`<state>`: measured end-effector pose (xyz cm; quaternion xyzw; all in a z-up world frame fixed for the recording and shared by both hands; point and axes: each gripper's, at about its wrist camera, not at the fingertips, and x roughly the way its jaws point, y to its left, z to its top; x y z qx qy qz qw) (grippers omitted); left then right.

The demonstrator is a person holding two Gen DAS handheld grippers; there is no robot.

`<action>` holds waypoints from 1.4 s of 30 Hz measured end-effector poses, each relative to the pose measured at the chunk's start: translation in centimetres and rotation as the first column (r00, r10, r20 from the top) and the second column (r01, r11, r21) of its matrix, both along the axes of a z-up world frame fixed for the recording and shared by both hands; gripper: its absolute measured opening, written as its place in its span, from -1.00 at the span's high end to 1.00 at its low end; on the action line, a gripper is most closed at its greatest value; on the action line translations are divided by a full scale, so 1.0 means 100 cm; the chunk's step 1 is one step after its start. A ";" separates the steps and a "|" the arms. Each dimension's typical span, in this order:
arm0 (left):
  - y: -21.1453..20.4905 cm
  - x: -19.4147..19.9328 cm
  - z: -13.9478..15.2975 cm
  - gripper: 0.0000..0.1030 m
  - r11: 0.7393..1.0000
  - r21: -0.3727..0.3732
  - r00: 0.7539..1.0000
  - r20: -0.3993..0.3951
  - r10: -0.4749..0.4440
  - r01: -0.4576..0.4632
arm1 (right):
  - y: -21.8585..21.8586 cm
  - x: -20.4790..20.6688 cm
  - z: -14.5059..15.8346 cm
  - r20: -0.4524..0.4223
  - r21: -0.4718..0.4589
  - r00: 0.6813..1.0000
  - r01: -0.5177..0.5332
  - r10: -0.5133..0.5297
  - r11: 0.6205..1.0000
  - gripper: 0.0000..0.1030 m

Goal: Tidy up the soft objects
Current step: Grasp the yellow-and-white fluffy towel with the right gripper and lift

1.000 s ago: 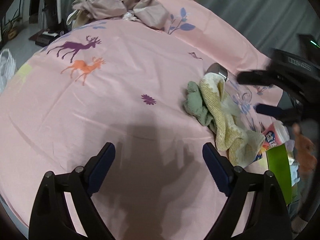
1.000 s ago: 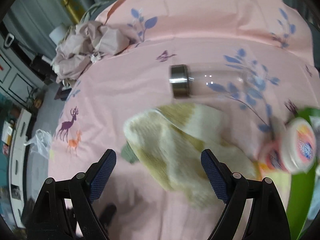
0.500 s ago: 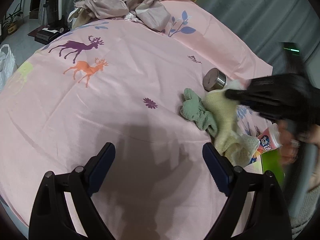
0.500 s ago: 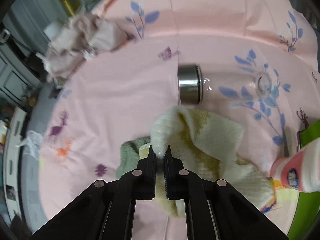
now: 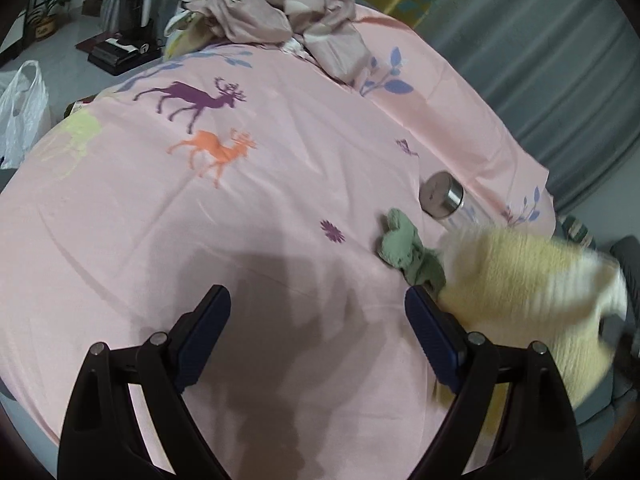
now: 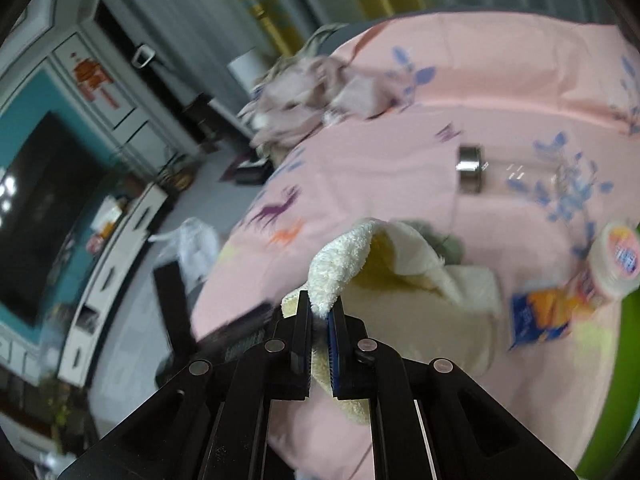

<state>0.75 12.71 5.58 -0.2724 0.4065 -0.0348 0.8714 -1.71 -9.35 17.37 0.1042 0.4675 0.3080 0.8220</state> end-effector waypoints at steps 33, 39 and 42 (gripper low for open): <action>-0.128 0.000 -0.039 0.26 0.880 0.027 0.878 -0.086 -0.471 0.474 | -0.064 0.042 -0.130 -0.286 -0.185 0.922 0.213 -0.260 0.959 -0.40; -0.136 -0.004 -0.037 0.35 0.873 0.064 0.875 -0.071 -0.479 0.484 | -0.061 0.045 -0.142 -0.354 -0.060 0.910 0.211 -0.218 0.976 -0.39; -0.141 -0.005 -0.036 0.47 0.867 0.085 0.871 -0.056 -0.489 0.492 | -0.049 0.042 -0.145 -0.342 -0.057 0.923 0.165 -0.175 0.985 -0.11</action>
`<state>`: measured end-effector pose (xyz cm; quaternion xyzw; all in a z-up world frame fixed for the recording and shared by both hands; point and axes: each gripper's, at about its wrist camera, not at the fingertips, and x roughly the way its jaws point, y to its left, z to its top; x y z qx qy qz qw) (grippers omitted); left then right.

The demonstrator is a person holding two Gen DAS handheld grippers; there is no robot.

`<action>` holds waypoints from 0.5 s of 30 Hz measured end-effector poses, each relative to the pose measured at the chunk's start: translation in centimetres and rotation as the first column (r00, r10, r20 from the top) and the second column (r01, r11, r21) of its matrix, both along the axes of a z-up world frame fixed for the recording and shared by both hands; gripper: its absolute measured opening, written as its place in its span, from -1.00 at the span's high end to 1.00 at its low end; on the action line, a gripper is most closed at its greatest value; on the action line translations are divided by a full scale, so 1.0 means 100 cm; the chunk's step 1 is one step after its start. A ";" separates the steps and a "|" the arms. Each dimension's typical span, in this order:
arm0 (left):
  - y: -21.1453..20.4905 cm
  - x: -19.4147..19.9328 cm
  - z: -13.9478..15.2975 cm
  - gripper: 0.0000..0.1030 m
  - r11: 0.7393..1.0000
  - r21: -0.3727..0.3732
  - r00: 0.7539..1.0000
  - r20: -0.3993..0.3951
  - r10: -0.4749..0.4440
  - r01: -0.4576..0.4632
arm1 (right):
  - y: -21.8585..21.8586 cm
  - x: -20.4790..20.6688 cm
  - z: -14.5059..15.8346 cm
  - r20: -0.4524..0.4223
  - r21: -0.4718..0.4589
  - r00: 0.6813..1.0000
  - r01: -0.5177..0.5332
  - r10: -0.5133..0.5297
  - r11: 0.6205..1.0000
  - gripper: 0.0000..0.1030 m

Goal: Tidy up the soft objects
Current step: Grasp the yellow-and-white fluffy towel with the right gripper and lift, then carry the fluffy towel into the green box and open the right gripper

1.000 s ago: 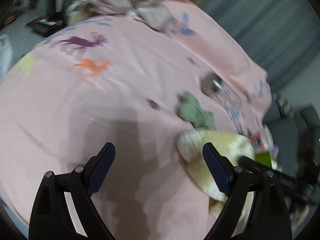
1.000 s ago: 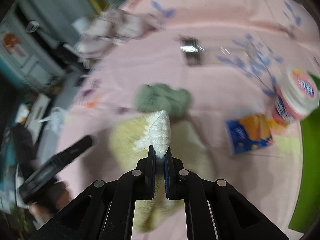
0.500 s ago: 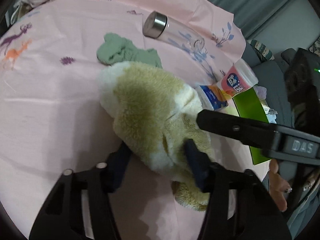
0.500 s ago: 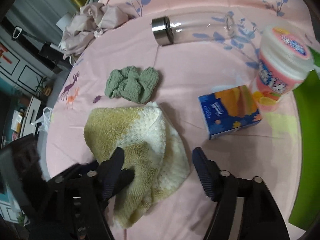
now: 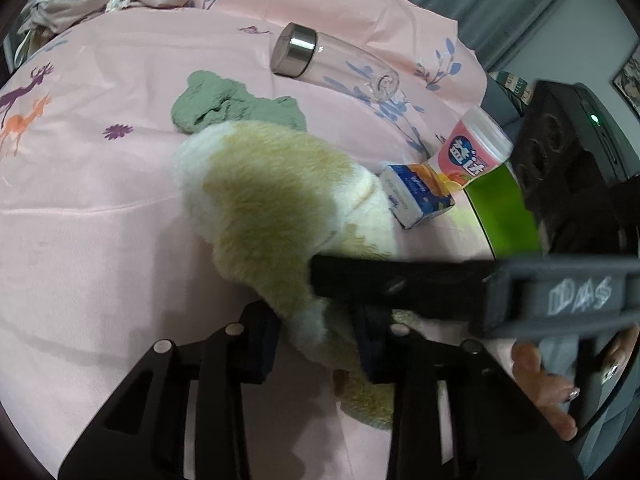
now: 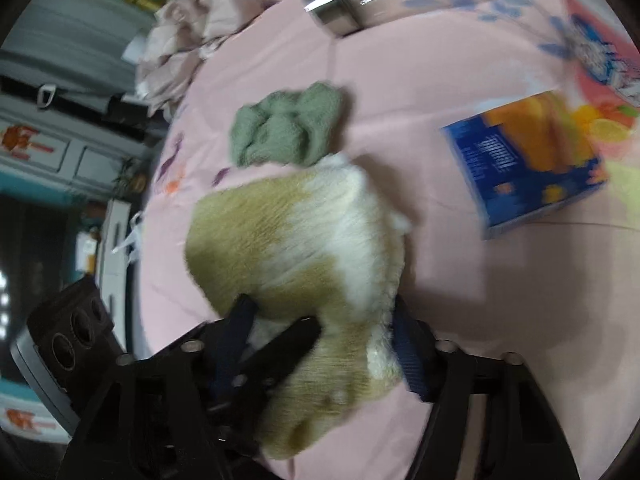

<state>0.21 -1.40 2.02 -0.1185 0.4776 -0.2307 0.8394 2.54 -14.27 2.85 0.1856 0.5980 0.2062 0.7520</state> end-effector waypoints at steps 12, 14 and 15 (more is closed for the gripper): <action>-0.006 -0.018 0.035 0.51 0.999 0.032 0.981 0.193 0.011 -0.017 | 0.003 -0.014 0.041 0.148 0.023 0.989 -0.015 0.011 1.000 0.16; -0.009 -0.023 0.046 0.51 0.999 0.033 0.971 0.239 0.013 -0.022 | 0.002 -0.018 0.055 0.193 0.023 0.981 -0.008 0.004 1.000 0.16; -0.012 -0.025 0.053 0.51 0.999 0.037 0.964 0.265 0.010 -0.021 | -0.001 -0.020 0.063 0.217 0.026 0.976 -0.005 -0.001 1.000 0.16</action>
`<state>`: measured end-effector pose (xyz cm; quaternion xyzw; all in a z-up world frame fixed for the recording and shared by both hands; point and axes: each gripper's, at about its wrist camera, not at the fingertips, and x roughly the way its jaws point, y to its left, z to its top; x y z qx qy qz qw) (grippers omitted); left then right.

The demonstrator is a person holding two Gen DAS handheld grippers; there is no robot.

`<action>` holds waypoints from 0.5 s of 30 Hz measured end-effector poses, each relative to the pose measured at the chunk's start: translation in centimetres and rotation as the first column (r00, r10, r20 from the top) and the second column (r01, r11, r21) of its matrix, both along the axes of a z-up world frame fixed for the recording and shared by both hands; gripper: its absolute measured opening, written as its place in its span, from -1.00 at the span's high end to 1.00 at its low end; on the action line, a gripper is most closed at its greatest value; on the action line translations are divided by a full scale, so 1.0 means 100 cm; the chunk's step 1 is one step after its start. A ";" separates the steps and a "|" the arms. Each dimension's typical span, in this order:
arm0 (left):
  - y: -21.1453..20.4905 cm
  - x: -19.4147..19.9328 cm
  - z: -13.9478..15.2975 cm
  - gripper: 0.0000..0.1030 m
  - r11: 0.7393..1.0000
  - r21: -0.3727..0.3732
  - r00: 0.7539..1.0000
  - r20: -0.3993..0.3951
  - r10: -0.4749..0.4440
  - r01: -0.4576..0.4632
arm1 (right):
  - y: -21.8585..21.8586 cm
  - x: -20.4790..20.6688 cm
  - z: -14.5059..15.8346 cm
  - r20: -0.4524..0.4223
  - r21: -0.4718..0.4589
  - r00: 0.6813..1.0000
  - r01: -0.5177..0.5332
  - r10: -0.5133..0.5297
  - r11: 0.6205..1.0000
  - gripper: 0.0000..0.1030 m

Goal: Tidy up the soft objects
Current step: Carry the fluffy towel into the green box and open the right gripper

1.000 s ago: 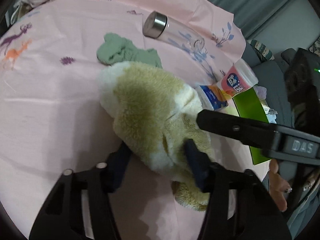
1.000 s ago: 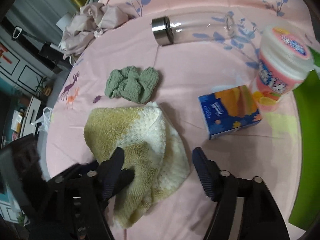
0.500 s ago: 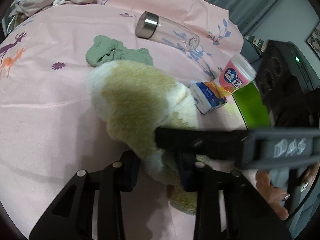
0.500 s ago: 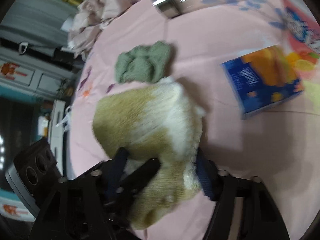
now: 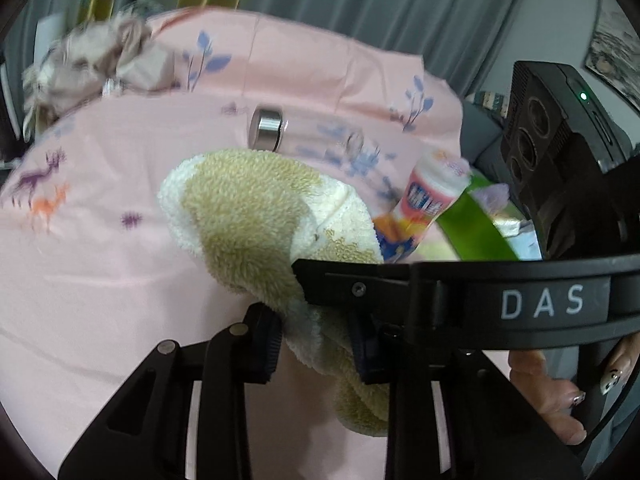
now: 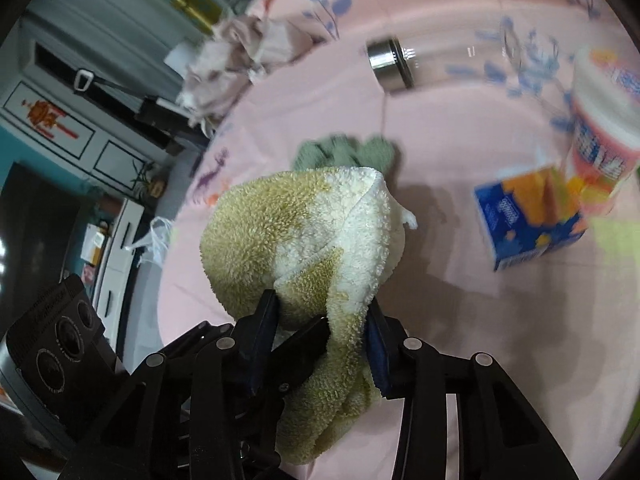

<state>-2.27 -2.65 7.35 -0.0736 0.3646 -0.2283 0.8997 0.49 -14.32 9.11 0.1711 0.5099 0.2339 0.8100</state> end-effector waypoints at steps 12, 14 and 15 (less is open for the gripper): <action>-0.081 -0.015 0.075 0.52 0.993 0.050 0.965 0.233 -0.119 0.110 | -0.086 -0.035 0.079 0.268 0.062 0.953 0.126 -0.138 0.990 0.16; -0.096 -0.018 0.081 0.53 0.990 0.042 0.955 0.257 -0.144 0.138 | -0.106 -0.043 0.088 0.302 0.062 0.937 0.162 -0.174 0.985 0.16; -0.105 -0.018 0.083 0.53 0.987 0.042 0.951 0.265 -0.158 0.152 | -0.115 -0.046 0.092 0.314 0.062 0.929 0.184 -0.195 0.981 0.16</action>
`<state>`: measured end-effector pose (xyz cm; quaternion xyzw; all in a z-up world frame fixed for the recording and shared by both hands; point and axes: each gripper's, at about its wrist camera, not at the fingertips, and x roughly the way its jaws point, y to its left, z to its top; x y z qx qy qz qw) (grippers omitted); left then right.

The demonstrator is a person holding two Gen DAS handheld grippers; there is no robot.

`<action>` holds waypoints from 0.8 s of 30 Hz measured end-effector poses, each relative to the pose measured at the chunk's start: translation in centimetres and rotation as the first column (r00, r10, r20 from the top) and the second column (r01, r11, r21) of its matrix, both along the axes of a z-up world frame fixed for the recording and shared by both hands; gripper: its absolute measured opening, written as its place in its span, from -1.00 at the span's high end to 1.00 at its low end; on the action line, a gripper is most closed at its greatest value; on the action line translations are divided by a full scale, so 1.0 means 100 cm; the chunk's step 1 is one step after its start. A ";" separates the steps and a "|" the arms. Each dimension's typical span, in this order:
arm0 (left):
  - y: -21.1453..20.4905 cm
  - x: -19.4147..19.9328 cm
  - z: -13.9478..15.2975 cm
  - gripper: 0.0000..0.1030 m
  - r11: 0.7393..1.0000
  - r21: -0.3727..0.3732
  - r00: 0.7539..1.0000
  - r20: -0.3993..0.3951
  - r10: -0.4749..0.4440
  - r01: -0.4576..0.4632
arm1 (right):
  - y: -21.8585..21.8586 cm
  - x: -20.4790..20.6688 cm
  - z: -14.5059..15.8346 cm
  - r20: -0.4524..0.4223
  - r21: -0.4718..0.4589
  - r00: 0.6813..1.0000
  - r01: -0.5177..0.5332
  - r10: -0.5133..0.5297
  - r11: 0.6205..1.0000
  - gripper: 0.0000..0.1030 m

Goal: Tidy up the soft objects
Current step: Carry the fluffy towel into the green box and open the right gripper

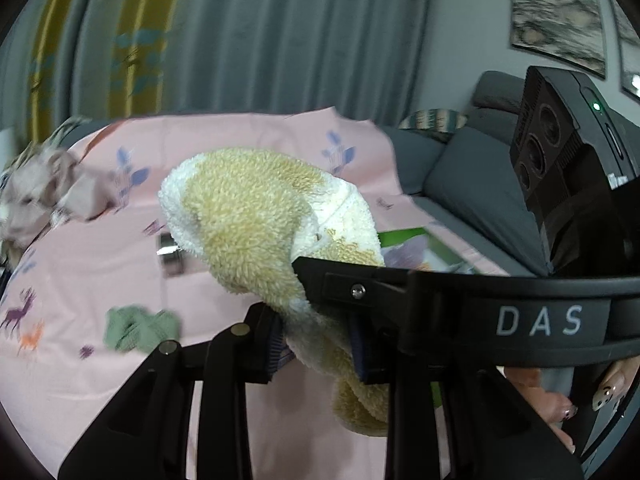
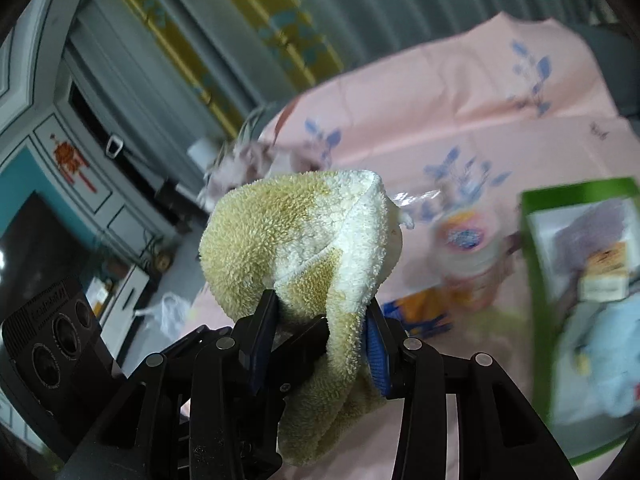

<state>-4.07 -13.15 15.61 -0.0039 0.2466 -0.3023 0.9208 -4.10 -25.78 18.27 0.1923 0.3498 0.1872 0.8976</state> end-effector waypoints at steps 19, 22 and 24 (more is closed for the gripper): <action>-0.147 0.027 -0.001 0.54 0.954 0.021 0.953 -0.063 -0.298 0.300 | -0.156 -0.024 -0.010 0.012 0.118 0.930 0.364 -0.368 0.924 0.16; -0.163 0.035 -0.010 0.54 0.950 0.033 0.946 -0.108 -0.305 0.310 | -0.168 -0.020 -0.021 -0.029 0.127 0.919 0.394 -0.393 0.911 0.16; -0.172 0.038 -0.017 0.54 0.948 0.040 0.941 -0.142 -0.306 0.315 | -0.174 -0.015 -0.028 -0.055 0.122 0.912 0.411 -0.407 0.904 0.16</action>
